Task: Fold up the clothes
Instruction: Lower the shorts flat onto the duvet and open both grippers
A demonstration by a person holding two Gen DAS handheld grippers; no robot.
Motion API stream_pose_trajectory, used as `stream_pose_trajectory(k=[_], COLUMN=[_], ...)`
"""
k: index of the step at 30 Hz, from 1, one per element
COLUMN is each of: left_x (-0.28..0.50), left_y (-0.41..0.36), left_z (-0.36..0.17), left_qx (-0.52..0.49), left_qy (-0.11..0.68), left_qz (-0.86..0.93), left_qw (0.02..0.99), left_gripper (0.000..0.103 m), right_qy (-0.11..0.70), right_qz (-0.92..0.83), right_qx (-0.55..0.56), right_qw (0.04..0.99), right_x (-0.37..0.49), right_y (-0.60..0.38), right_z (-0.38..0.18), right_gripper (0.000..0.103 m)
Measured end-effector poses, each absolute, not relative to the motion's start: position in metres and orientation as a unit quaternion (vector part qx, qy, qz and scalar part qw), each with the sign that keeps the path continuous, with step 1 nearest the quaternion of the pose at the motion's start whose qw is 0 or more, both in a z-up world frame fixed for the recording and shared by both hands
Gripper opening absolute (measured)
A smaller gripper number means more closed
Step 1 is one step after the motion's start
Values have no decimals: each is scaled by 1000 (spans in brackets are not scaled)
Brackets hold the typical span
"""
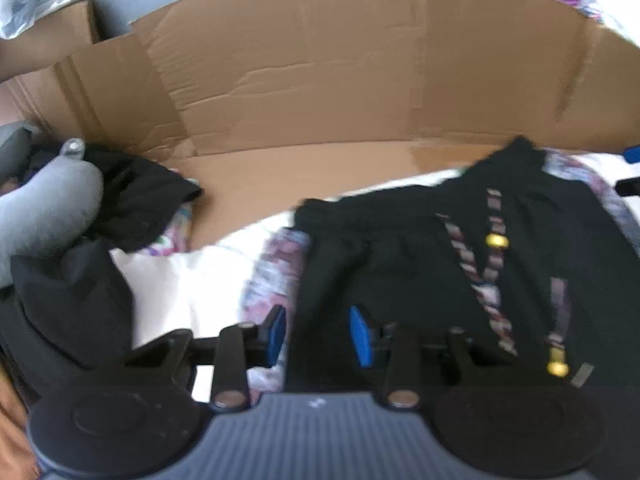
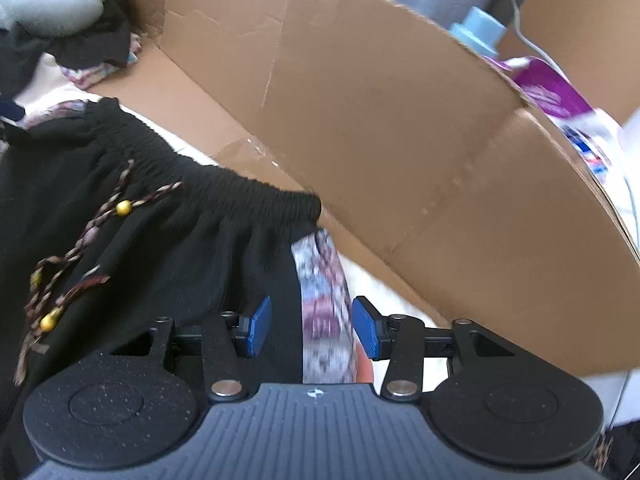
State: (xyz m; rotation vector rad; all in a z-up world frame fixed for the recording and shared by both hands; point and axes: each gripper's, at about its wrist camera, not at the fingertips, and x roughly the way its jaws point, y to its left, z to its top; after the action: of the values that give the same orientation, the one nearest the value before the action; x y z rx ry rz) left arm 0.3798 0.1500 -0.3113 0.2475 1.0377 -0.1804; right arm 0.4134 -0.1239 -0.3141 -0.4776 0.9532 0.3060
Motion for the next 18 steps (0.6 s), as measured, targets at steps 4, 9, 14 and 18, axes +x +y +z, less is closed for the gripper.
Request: stream_pose_trajectory(k=[4,9,14,18], left_x=[354,321,287,262], left_y=[135,121,107,100], left_z=[-294,-272,-257,-250], left_qx=[109,71,67,78], left_qy=[493,492,498,503], left_qz=[-105,-119,-130,-138], left_qw=[857,860,855,850], left_gripper=[39,40,40,40], right_qy=[448,437,442,447], right_qz=[151,148,135,123], right_qx=[-218,-193,-174,-149], right_qw=[854,866,869,873], right_x=[385,350,315,289], right_y=[-144,-171,-195,-217], right_z=[-295,-271,-254,-232], right_gripper=[52,52,52,52])
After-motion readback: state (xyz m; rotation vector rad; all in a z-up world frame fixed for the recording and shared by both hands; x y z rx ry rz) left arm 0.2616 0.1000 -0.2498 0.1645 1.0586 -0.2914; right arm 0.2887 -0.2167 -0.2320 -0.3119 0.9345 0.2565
